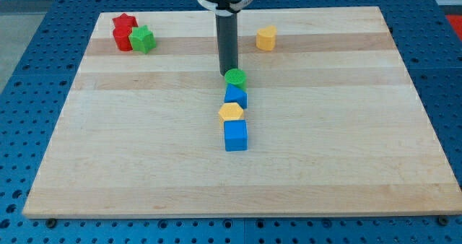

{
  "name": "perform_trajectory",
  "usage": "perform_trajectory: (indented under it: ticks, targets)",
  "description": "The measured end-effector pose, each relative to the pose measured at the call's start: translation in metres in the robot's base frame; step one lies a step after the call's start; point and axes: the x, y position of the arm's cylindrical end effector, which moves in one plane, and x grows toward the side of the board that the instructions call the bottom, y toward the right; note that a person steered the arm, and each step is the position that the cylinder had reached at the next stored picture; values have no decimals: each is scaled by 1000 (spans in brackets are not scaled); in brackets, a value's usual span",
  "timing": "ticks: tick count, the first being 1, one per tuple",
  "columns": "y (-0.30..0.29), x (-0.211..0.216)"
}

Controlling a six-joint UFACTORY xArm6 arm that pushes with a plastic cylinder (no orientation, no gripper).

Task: Move your arm close to the right of the yellow heart

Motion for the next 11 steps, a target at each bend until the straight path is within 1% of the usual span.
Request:
perform_trajectory:
  ticks: [1, 2, 3, 7, 8, 10, 11]
  targets:
    - [0, -4]
    - [5, -25]
    - [20, -34]
    - [71, -20]
    - [88, -20]
    - [103, -20]
    - [103, -31]
